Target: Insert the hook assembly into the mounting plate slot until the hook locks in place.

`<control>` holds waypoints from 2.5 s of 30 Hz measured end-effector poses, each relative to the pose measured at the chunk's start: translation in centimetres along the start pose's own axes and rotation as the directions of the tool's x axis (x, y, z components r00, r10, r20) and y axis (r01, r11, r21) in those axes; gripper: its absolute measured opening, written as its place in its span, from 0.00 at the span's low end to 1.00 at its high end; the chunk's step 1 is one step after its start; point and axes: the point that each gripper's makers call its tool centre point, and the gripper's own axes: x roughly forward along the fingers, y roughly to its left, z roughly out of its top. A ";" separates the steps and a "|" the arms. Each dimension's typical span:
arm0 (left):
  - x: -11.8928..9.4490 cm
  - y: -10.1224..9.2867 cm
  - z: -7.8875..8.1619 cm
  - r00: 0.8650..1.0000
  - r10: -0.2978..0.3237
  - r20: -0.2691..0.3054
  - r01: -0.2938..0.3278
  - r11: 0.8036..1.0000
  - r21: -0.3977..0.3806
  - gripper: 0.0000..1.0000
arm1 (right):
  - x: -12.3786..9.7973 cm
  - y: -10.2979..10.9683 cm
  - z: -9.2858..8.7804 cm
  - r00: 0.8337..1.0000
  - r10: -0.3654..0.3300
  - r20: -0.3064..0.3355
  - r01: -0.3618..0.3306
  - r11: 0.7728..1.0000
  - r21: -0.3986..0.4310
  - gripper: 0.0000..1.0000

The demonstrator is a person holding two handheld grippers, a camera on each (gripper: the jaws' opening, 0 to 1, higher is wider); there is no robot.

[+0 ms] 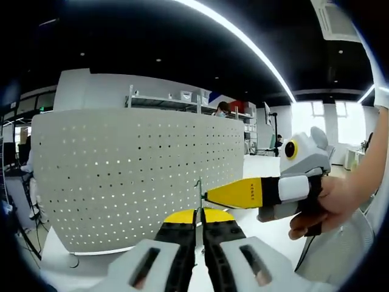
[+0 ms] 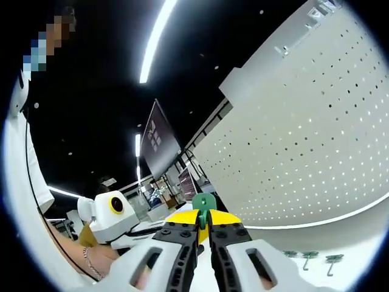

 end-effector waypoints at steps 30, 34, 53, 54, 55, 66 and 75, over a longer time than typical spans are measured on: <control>0.2 0.2 -1.4 0.999 -0.015 -0.043 0.016 1.000 0.017 0.40 | -0.3 -0.1 -0.3 1.000 -0.003 -0.010 0.003 1.000 0.029 0.00; 0.4 0.0 -2.1 0.998 -0.024 -0.061 0.025 1.000 0.019 0.62 | -0.4 -0.2 -0.3 1.000 -0.004 -0.008 0.004 0.999 0.036 0.00; 0.5 0.3 -3.3 0.995 -0.016 -0.097 0.018 1.000 0.014 0.76 | -1.3 -0.8 2.3 0.979 -0.202 -0.008 0.181 0.894 -0.410 0.00; 0.4 0.3 -3.3 0.995 -0.015 -0.099 0.017 1.000 0.014 0.76 | -1.3 -0.7 2.3 0.979 -0.204 -0.010 0.181 0.890 -0.419 0.00; 0.4 0.3 -3.3 0.995 -0.015 -0.100 0.016 1.000 0.014 0.76 | -1.2 -0.7 2.3 0.980 -0.200 -0.010 0.178 0.893 -0.414 0.00; 0.1 0.7 -3.8 0.994 -0.010 -0.108 0.009 1.000 -0.011 0.73 | -0.4 -1.6 4.0 0.976 -0.218 0.013 0.205 0.892 -0.402 0.00; -0.8 1.4 -4.3 0.993 -0.001 -0.117 -0.001 1.000 -0.020 0.73 | 1.0 -3.5 6.9 0.960 -0.271 0.068 0.274 0.872 -0.405 0.00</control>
